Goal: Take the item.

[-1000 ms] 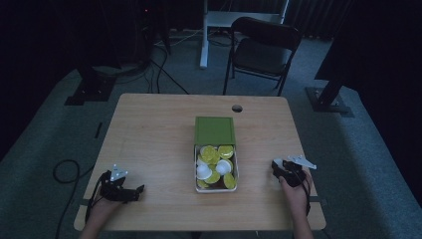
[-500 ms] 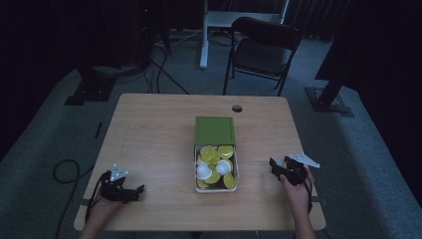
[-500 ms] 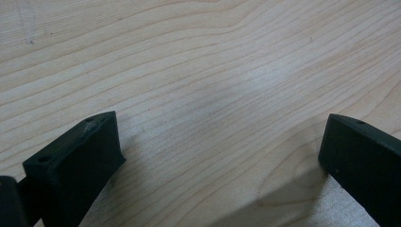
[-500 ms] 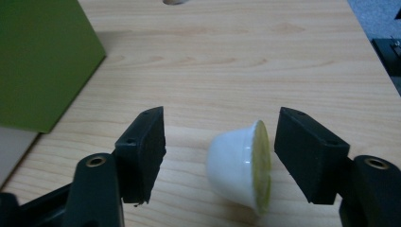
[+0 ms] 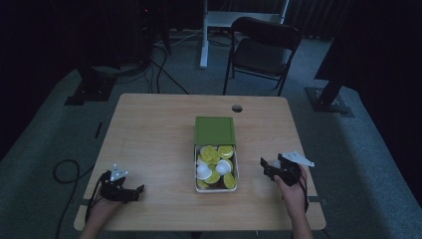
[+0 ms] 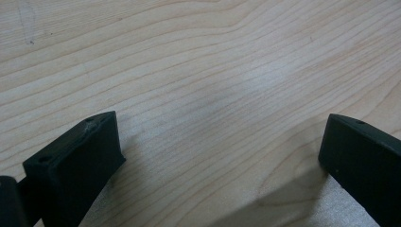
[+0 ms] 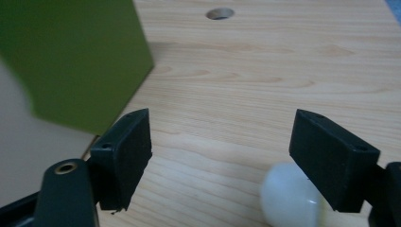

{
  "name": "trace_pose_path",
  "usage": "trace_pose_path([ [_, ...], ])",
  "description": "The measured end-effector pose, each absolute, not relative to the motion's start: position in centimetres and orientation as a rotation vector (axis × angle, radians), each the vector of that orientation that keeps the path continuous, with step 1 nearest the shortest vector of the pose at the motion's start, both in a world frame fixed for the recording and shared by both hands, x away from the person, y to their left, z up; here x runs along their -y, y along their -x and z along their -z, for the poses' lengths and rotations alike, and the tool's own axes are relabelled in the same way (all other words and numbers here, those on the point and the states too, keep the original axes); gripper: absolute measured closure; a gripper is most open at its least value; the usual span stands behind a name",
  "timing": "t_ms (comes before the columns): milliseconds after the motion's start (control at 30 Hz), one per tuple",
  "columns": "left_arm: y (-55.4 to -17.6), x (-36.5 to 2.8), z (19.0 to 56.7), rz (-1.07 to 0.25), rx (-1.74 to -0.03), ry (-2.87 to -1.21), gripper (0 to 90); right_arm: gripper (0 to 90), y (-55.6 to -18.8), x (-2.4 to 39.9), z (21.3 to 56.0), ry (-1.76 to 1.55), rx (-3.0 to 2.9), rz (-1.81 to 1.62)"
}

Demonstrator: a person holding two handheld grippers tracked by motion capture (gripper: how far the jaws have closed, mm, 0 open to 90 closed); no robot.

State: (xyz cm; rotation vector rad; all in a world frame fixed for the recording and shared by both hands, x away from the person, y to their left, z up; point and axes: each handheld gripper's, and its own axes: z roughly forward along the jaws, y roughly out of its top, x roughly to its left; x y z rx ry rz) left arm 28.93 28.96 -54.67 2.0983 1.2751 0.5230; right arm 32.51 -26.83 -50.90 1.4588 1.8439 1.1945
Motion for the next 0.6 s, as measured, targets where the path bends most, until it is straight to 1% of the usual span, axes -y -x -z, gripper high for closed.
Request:
trace_pose_path([
  [67, -28.9, -29.0, 54.7, -0.523, -1.275, -2.098, 0.1, 18.9, -32.5, 26.5, 50.9, -1.444, -1.858, -1.213],
  [200, -28.9, -29.0, 54.7, -0.523, -1.275, -2.098, 0.0, 18.4, -32.4, 26.1, 51.0, -1.418, -1.873, -1.234],
  [300, -28.9, -29.0, 54.7, -0.523, -1.275, -2.098, 0.1, 15.3, -32.3, 25.7, 51.1, -1.406, -1.889, -1.244],
  [367, -28.9, -29.0, 54.7, -0.523, -1.275, -2.098, 0.1, 15.3, -32.2, 25.4, 51.1, -1.395, -1.894, -1.230],
  [400, -28.9, -29.0, 54.7, -0.523, -1.275, -2.098, 0.1, 15.4, -32.1, 25.2, 51.1, -1.397, -1.882, -1.218],
  [500, -28.9, -29.0, 54.7, -0.523, -1.275, -2.098, 0.0, 21.3, -32.0, 25.0, 51.0, -1.390, -1.901, -1.199],
  [600, -28.9, -29.0, 54.7, -0.523, -1.275, -2.099, 0.1, 20.8, -31.9, 24.7, 51.3, -1.381, -1.941, -1.191],
])
